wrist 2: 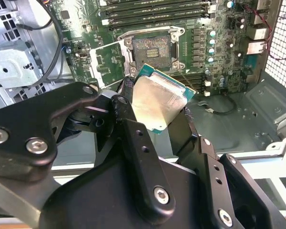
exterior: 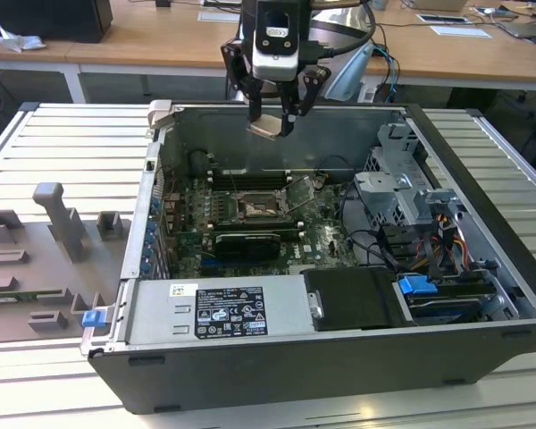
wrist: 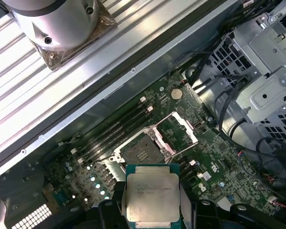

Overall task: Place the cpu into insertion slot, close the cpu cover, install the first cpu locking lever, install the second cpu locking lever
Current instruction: 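Place the cpu into insertion slot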

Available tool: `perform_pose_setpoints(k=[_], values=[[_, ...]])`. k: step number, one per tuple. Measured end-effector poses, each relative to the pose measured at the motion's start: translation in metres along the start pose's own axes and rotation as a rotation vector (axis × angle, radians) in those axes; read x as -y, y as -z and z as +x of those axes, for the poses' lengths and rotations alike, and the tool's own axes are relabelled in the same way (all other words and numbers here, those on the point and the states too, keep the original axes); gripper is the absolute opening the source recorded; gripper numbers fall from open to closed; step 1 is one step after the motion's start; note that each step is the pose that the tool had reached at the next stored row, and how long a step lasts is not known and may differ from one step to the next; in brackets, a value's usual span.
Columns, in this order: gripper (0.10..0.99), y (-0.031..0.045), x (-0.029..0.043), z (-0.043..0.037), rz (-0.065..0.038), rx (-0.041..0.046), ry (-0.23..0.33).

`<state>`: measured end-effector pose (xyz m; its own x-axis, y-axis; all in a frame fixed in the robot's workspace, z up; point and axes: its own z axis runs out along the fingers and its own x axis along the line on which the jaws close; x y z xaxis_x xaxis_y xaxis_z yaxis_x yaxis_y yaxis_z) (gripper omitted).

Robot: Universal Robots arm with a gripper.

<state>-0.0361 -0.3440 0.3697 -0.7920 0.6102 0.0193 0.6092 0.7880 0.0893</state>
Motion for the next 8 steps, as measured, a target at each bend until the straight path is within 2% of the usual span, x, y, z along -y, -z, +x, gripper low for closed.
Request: perform_pose_setpoints(k=[8], values=[[0.537,-0.0002,0.0,0.0,-0.002,0.0072,-0.081]])
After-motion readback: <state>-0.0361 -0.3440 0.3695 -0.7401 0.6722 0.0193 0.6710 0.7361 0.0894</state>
